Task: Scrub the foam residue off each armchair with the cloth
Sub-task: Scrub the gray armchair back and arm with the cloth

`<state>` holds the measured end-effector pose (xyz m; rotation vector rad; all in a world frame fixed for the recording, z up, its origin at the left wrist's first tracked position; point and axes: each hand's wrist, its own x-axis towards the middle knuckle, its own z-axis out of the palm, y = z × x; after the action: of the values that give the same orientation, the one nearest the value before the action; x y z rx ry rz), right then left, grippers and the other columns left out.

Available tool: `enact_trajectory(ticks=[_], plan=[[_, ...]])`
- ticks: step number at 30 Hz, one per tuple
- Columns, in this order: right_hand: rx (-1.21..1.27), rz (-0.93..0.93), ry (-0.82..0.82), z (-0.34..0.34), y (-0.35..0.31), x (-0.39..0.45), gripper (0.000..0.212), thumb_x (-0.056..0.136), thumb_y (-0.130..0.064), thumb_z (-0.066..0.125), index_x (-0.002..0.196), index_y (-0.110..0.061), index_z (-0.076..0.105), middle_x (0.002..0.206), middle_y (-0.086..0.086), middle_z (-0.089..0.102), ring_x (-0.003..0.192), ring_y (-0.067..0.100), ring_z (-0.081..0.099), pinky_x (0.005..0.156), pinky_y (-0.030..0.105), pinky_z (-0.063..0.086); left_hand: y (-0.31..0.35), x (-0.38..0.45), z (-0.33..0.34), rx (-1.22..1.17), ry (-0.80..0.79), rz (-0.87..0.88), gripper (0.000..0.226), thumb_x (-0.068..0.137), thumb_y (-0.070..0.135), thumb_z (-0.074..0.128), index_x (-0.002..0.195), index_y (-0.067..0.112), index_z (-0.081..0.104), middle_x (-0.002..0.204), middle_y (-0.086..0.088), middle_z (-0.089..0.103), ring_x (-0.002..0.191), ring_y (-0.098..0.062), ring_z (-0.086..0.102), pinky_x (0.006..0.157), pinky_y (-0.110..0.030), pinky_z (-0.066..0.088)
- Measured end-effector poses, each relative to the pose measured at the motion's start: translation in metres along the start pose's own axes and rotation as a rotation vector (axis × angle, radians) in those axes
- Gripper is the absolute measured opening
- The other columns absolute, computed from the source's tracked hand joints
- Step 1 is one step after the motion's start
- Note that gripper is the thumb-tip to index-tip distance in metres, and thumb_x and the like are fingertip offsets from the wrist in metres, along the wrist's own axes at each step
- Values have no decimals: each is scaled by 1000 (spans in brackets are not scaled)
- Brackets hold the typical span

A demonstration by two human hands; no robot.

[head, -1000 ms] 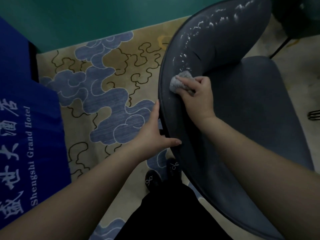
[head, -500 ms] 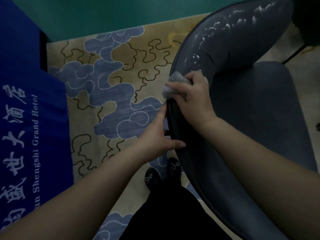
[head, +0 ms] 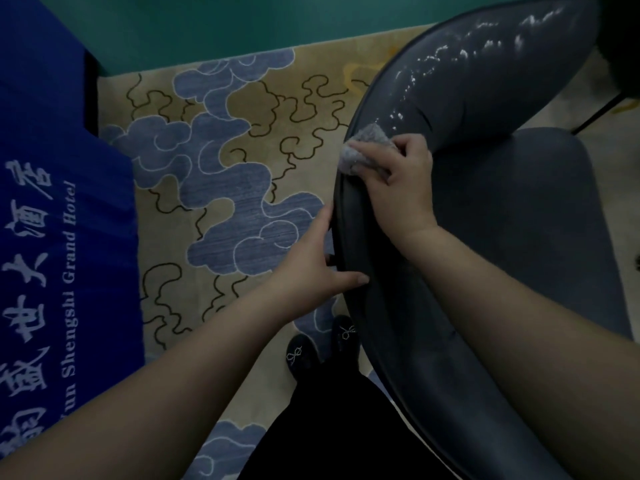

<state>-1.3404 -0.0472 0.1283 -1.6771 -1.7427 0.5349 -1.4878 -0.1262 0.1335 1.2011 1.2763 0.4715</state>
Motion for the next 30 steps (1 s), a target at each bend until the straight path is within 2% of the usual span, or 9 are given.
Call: enact_trajectory(ticks=[3, 5, 8, 12, 16, 18, 22, 27, 30], plan=[[58, -18, 53, -9, 10, -49, 33, 83, -12, 68, 111, -31, 69, 107, 5, 42, 101, 29, 47, 90, 34, 45, 4, 8, -2, 20, 13, 7, 108, 72, 12, 82, 149, 42, 13, 138, 23, 44, 106, -5, 63, 87, -33, 56], [119, -21, 42, -16, 13, -77, 39, 81, -9, 69, 112, -33, 67, 106, 6, 43, 99, 30, 49, 90, 37, 46, 7, 13, -5, 24, 11, 10, 109, 73, 13, 82, 151, 41, 11, 142, 18, 43, 104, -3, 63, 86, -30, 56], [110, -9, 21, -12, 18, -50, 40, 80, -9, 71, 112, -33, 67, 105, 6, 42, 99, 30, 49, 89, 31, 45, 13, 20, -9, 43, 18, -6, 113, 70, 16, 84, 150, 43, 9, 144, 16, 42, 108, -5, 62, 86, -29, 56], [137, 115, 51, 1, 16, 30, 32, 83, -20, 71, 113, -32, 68, 107, -1, 37, 107, 23, 44, 92, 13, 35, 21, 33, -13, 93, 6, -27, 119, 66, 23, 86, 149, 46, 4, 150, 15, 33, 126, -14, 50, 98, -41, 49], [195, 97, 29, -6, 23, -3, 35, 84, -15, 70, 115, -31, 67, 109, 4, 41, 106, 25, 47, 95, 26, 43, 27, 44, -17, 114, -3, -33, 121, 64, 24, 88, 148, 49, 5, 124, 41, 42, 117, 3, 52, 92, -30, 53], [261, 110, 14, -12, 24, -36, 38, 83, -11, 70, 114, -34, 66, 108, 6, 43, 104, 25, 49, 94, 33, 47, 31, 50, -20, 124, -1, -32, 122, 64, 23, 88, 149, 47, 3, 117, 49, 37, 116, 1, 54, 88, -20, 52], [216, 122, 47, -9, 34, -6, 41, 82, -7, 69, 113, -35, 65, 105, 5, 41, 101, 25, 49, 93, 35, 47, 41, 67, -27, 157, -22, -7, 125, 65, 24, 87, 152, 38, -2, 149, 20, 31, 130, -7, 44, 102, -30, 46], [312, 283, 179, 2, 32, 43, 37, 85, -11, 68, 117, -28, 65, 106, 3, 37, 102, 17, 47, 95, 16, 42, 53, 97, -43, 197, -53, 47, 117, 68, 21, 85, 151, 39, 4, 136, 31, 34, 121, 1, 49, 87, -9, 47], [364, 332, 154, -1, 22, -2, 40, 85, -11, 68, 113, -38, 63, 105, -2, 39, 97, 3, 47, 89, 9, 40, 68, 120, -54, 245, -122, 83, 119, 70, 21, 85, 152, 36, 1, 151, 21, 27, 130, 1, 39, 100, -19, 45]])
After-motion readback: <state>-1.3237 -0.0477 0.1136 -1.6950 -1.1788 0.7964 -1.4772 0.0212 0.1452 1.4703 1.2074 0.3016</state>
